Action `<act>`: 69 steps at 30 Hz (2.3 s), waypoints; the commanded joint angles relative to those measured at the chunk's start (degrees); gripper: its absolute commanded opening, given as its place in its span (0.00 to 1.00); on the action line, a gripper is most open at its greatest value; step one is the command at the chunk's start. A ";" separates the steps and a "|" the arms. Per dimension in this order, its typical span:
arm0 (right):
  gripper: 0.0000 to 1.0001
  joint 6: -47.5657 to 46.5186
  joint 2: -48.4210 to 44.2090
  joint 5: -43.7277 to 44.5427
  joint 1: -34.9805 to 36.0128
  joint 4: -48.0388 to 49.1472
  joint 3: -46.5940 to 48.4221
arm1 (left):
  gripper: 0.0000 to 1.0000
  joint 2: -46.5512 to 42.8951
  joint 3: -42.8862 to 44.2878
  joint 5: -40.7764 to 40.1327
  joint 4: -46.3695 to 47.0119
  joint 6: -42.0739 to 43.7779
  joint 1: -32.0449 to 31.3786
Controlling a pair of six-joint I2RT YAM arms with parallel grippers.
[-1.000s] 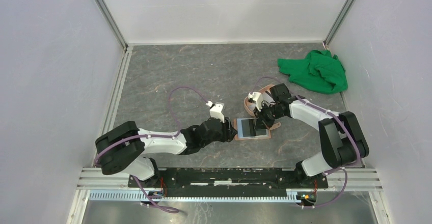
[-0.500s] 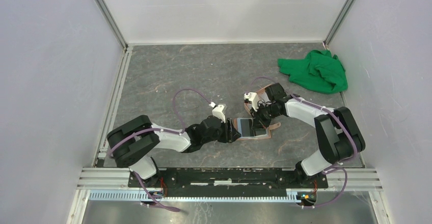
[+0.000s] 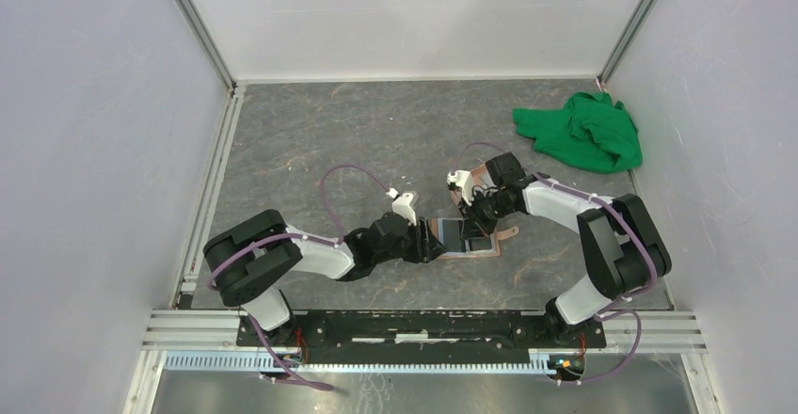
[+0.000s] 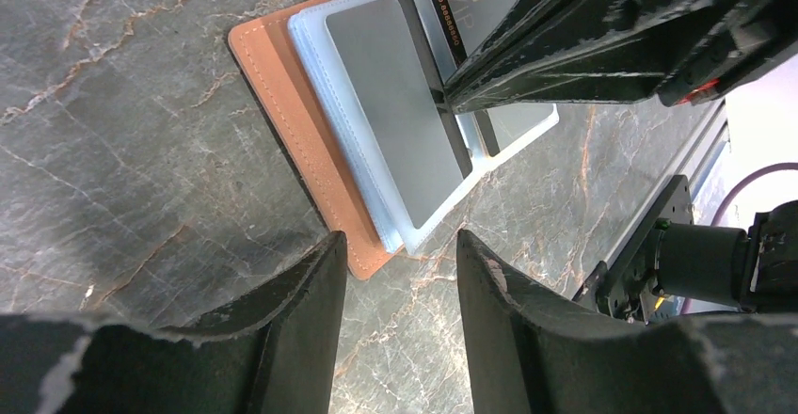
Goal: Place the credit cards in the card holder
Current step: Insert the credit card into the card holder, then close the card holder at the center of the board.
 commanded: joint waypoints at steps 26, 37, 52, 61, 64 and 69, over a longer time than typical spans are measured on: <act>0.12 -2.34 0.78 -0.83 1.47 -0.03 2.18 | 0.53 2.68 -2.46 4.60 9.00 -6.96 2.54; 0.26 -14.00 -13.91 2.10 -0.83 -3.88 0.26 | 0.62 -0.55 -6.15 3.09 10.03 -8.42 4.27; 0.29 -17.09 -6.71 11.69 -5.87 -9.17 1.49 | 0.73 1.73 -6.38 4.93 9.80 -11.11 4.68; 0.27 -16.53 -0.50 16.21 -5.92 -10.65 2.01 | 0.74 6.54 -3.52 6.60 8.20 -13.19 4.67; 0.26 -16.44 0.74 16.90 -6.03 -11.11 2.18 | 0.76 7.24 -3.62 6.87 8.60 -13.87 4.67; 0.26 -16.43 2.68 18.39 -6.01 -11.87 2.36 | 0.80 4.69 -4.77 5.88 6.25 -13.80 4.89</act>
